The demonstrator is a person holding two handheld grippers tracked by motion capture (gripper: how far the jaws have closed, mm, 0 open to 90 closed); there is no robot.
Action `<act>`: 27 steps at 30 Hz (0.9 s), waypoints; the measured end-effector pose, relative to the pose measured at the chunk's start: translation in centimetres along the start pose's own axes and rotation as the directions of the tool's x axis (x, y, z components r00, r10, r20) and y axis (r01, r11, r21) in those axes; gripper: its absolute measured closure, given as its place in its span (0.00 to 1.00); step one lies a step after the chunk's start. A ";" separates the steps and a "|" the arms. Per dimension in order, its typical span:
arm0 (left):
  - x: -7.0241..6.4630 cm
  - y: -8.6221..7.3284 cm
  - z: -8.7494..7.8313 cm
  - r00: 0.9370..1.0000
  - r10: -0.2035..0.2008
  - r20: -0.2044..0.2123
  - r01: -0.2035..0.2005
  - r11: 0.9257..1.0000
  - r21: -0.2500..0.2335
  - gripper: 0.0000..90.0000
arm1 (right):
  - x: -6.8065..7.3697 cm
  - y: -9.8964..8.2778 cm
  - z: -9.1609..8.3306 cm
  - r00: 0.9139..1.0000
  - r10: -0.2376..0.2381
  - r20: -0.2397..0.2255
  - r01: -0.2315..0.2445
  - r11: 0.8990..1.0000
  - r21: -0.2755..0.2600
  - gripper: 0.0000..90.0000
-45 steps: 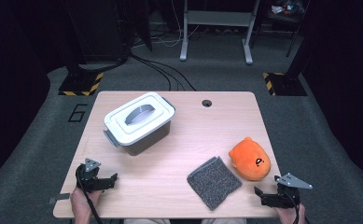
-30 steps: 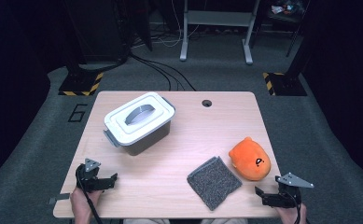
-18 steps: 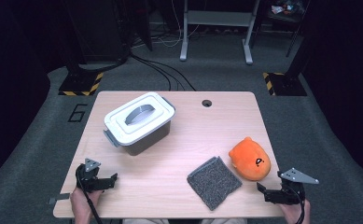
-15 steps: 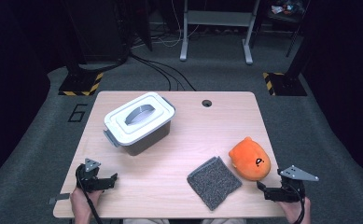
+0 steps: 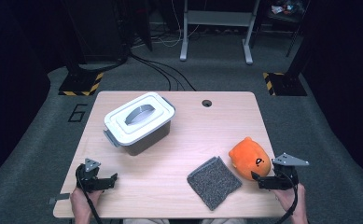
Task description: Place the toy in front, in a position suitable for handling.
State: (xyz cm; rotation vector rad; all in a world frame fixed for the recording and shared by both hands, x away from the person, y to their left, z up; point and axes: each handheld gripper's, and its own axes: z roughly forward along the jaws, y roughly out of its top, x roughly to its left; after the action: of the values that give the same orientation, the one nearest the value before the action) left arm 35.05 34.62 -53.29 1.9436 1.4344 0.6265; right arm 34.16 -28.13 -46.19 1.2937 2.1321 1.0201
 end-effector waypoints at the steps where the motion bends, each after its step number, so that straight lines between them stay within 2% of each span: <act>1: 0.0 0.0 0.0 1.000 0.000 0.000 0.000 1.000 0.000 0.00 | 0.0 0.1 0.2 1.000 -0.007 -0.008 0.007 1.000 0.004 0.00; 5: 0.0 0.0 0.0 1.000 -0.001 0.000 0.001 1.000 0.000 0.00 | 0.0 0.6 1.0 1.000 -0.016 0.003 0.016 0.999 0.032 0.00; 11: 0.0 0.0 0.0 1.000 0.000 0.000 0.000 1.000 0.001 0.00 | -0.1 1.0 1.6 0.999 -0.027 0.023 0.026 0.999 0.044 0.00; 15: 0.0 0.0 0.0 1.000 -0.002 0.000 0.002 1.000 0.000 0.00 | -0.1 1.1 1.8 0.999 -0.017 0.038 0.015 0.999 0.051 0.00; 21: 0.0 0.0 0.0 1.000 -0.001 0.000 0.001 1.000 0.000 0.00 | -0.2 1.1 2.1 0.998 -0.013 0.060 0.009 0.999 0.050 0.10; 27: 0.0 0.0 0.0 1.000 0.000 0.000 0.000 1.000 0.001 0.00 | -0.2 0.9 2.1 0.998 -0.023 0.060 0.019 0.998 0.063 0.21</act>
State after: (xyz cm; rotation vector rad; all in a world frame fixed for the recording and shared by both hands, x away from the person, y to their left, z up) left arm 35.06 34.63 -53.29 1.9444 1.4345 0.6258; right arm 36.14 -27.29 -46.81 1.3116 2.1431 0.9010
